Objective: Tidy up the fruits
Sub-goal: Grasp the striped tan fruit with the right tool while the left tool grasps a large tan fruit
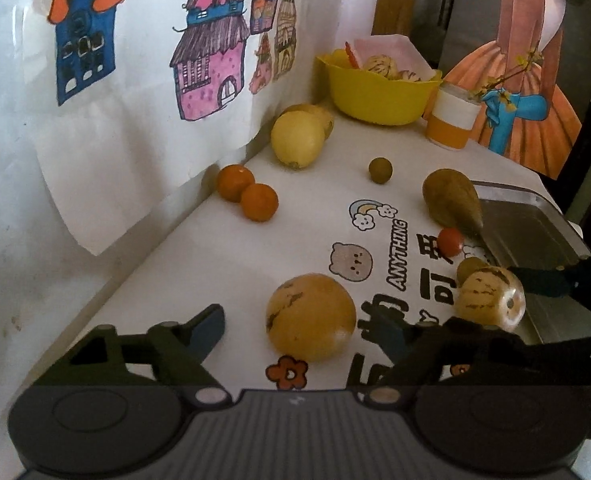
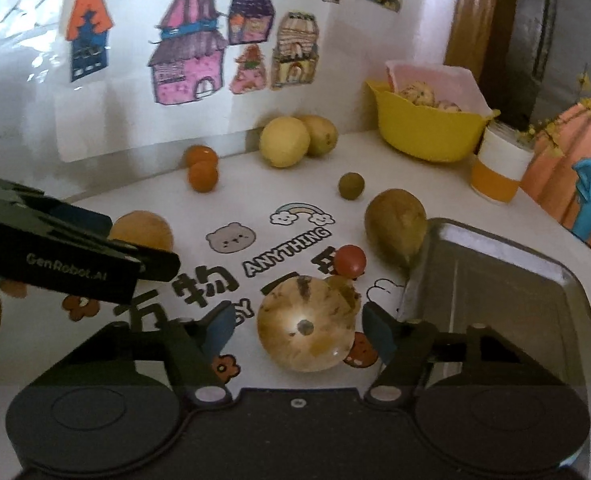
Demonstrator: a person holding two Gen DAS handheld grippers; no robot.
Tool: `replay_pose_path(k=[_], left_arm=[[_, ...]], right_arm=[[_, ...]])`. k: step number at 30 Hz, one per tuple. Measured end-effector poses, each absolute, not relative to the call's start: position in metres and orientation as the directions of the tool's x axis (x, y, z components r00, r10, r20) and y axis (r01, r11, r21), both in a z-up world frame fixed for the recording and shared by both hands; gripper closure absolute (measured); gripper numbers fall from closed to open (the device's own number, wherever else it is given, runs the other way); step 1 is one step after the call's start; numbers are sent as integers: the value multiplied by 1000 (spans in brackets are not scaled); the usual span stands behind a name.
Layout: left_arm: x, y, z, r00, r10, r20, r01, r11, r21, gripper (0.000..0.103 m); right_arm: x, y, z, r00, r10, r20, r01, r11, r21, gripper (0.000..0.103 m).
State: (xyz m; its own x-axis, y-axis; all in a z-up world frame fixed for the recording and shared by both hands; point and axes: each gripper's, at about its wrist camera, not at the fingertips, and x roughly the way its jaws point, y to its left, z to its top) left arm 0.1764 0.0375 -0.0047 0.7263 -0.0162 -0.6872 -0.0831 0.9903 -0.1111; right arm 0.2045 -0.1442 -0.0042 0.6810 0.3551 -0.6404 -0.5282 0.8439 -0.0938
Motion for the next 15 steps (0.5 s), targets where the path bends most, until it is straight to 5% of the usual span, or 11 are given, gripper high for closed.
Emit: replay_pose_path(k=[8, 15], left_arm=[[179, 32, -5, 738, -19, -674, -70, 992, -104, 52], [177, 24, -3, 733, -12, -680, -68, 994, -91, 55]], right_arm=[[206, -146, -10, 685, 335, -647, -479, 876, -53, 50], [201, -149, -9, 671, 364, -646, -487, 873, -13, 51]])
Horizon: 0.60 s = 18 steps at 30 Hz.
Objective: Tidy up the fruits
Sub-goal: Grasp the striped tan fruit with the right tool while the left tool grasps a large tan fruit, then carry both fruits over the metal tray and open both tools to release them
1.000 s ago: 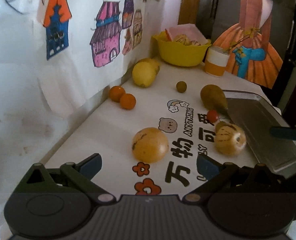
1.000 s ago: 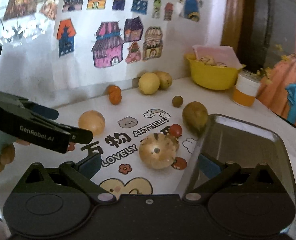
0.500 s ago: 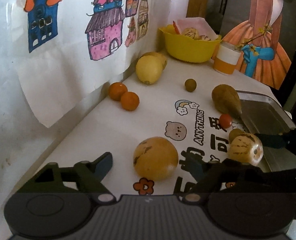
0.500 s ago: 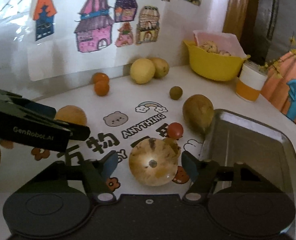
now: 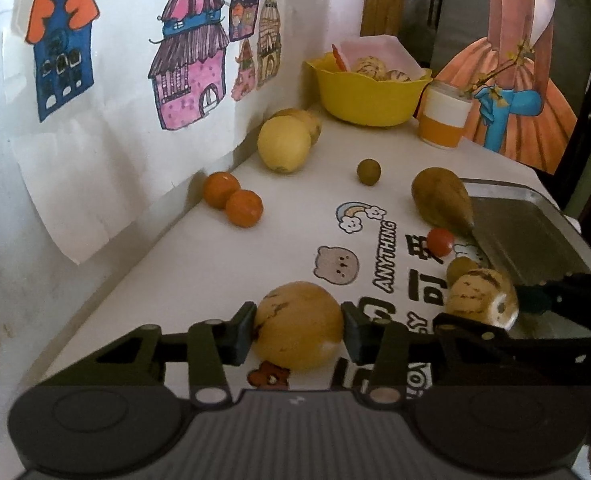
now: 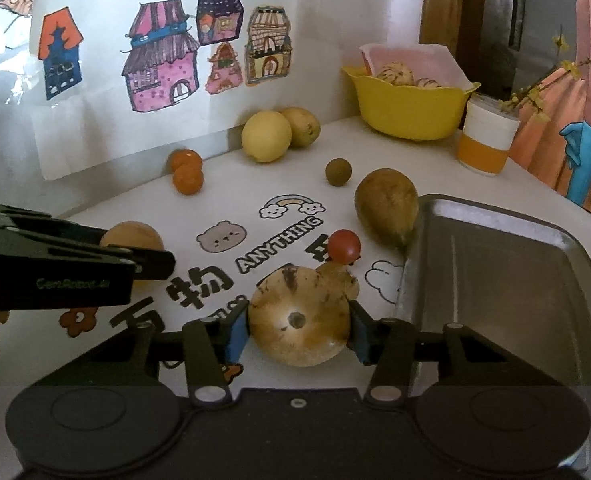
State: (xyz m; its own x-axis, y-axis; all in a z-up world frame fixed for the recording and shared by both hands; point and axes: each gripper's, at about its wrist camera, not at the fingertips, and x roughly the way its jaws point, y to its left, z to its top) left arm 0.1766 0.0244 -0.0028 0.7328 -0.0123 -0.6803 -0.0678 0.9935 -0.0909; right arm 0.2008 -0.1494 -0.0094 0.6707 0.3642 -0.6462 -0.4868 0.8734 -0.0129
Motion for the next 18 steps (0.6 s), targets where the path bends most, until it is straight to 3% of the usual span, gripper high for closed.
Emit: replay_pose_path(k=[18], left_arm=[[159, -7, 33, 739, -100, -666, 4, 989, -145, 55]], right_arm=[[167, -201, 36, 676, 478, -561, -481, 863, 157, 52]])
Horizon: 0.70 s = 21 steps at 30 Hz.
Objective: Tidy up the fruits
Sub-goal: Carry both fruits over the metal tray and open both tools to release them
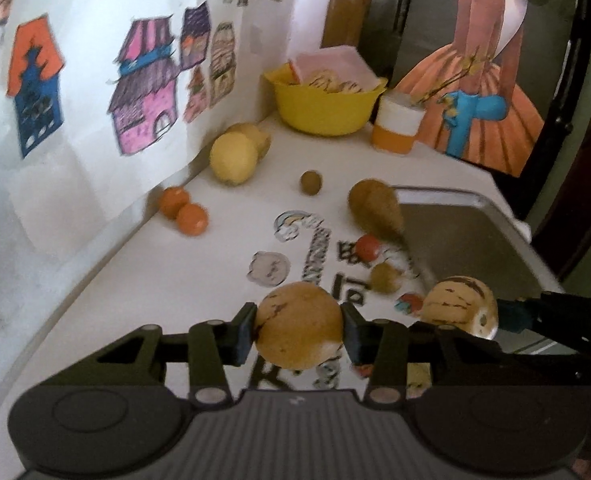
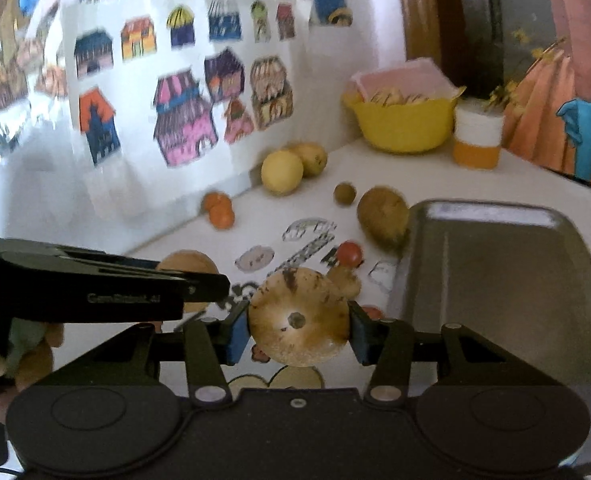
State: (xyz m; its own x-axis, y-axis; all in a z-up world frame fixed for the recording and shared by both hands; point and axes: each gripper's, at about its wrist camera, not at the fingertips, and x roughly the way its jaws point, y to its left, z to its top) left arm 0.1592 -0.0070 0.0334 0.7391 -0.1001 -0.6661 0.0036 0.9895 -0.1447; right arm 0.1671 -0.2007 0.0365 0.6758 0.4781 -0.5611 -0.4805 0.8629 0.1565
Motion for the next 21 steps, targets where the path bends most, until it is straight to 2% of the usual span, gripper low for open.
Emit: replay_pose_path(k=[5, 10, 13, 21], left_arm=[[172, -27, 52, 752, -135, -645, 49, 987, -150, 55], [192, -50, 66, 767, -202, -609, 106, 976, -191, 55], [212, -66, 70, 778, -246, -578, 149, 966, -212, 55], [269, -106, 52, 772, -295, -563, 201, 954, -223, 54]], right_arm=[[173, -233, 60, 698, 482, -529, -456, 869, 190, 52], [192, -261, 73, 753, 424, -504, -428, 897, 115, 52], [215, -276, 71, 769, 392, -505, -409, 909, 82, 52], [286, -309, 45, 773, 321, -548, -365, 931, 30, 52]])
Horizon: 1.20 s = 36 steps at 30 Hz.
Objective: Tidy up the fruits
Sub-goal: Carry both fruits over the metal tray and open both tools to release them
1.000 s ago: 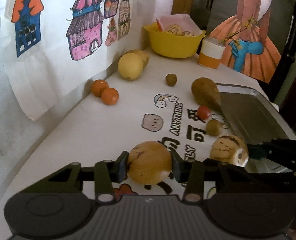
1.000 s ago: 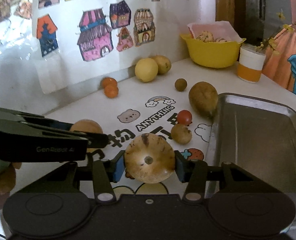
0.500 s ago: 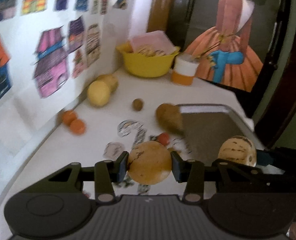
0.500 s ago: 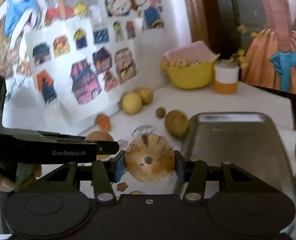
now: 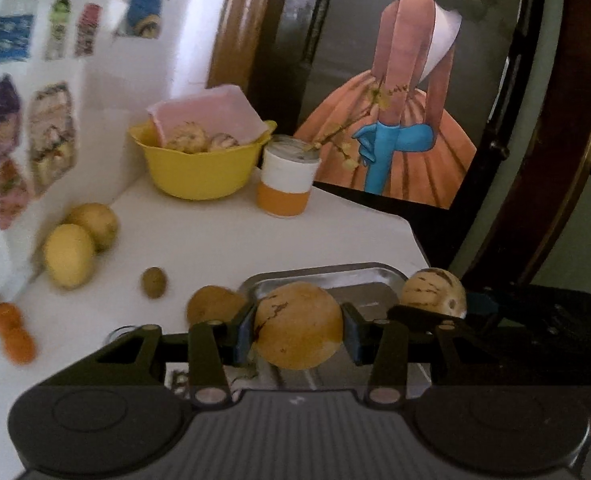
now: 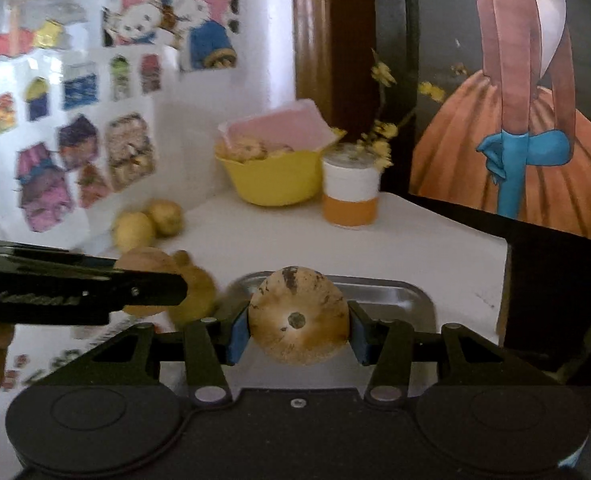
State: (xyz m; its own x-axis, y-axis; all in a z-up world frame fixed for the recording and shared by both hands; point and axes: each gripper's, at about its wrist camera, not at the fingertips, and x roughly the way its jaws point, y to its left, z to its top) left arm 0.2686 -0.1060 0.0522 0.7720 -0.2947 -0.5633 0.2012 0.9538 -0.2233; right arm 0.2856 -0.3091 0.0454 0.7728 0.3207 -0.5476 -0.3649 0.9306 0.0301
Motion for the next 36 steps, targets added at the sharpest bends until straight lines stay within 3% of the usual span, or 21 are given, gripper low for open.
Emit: replay_pose_path(k=[10, 23, 31, 33, 36], left_arm=[[318, -129, 7, 719, -287, -633, 190, 957, -218, 54], [325, -140, -2, 717, -267, -644, 216, 963, -159, 53], [308, -124, 19, 768, -253, -589, 181, 967, -179, 30], [298, -118, 28, 789, -233, -569, 161, 971, -174, 18], [282, -108, 42, 817, -216, -535, 140, 974, -180, 12]], right_arm=[[341, -322, 14, 738, 294, -607, -350, 936, 28, 52], [355, -319, 0, 715, 282, -640, -356, 934, 14, 49], [331, -324, 24, 760, 278, -588, -333, 943, 17, 24], [320, -324, 33, 774, 280, -567, -325, 945, 23, 18], [298, -323, 47, 800, 277, -532, -319, 948, 14, 10]])
